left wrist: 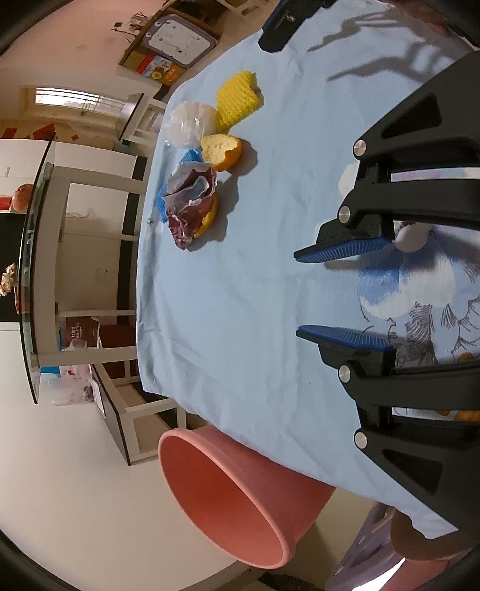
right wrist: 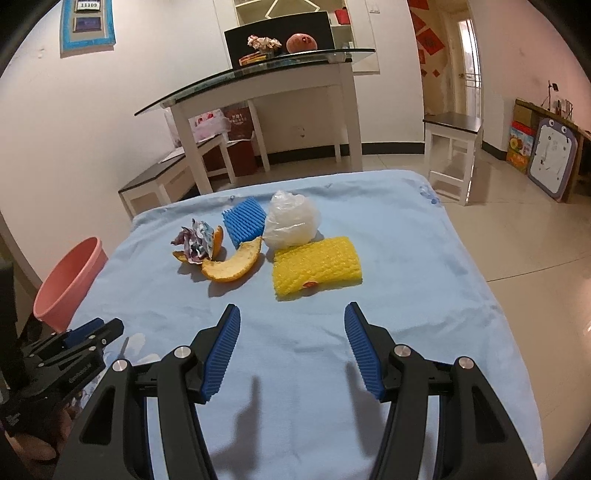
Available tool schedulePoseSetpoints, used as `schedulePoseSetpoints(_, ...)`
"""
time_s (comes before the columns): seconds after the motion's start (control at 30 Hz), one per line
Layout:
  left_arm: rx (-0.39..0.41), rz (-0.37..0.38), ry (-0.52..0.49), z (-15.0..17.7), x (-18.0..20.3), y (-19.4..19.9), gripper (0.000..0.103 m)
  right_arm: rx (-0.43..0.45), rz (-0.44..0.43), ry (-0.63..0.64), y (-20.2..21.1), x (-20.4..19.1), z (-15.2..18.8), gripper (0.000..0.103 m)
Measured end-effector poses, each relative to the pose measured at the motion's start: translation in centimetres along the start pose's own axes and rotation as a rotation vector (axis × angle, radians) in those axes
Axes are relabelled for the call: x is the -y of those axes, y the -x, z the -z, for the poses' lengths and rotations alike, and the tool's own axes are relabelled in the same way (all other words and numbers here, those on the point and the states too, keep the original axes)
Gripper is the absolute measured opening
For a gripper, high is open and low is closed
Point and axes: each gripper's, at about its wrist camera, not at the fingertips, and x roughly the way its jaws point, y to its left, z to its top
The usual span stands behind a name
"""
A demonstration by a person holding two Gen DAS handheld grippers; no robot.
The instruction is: Collect trash
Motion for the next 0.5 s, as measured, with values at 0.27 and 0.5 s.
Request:
schedulePoseSetpoints(0.27,0.001,-0.003,-0.012,0.1,0.1,0.2,0.036,-0.004,0.0,-0.054,0.5,0.8,0.2,0.058)
schedulePoseSetpoints(0.5,-0.02,0.041,0.022,-0.1,-0.6,-0.3,0.036,-0.04,0.015,-0.074,-0.4,1.0,0.0,0.058)
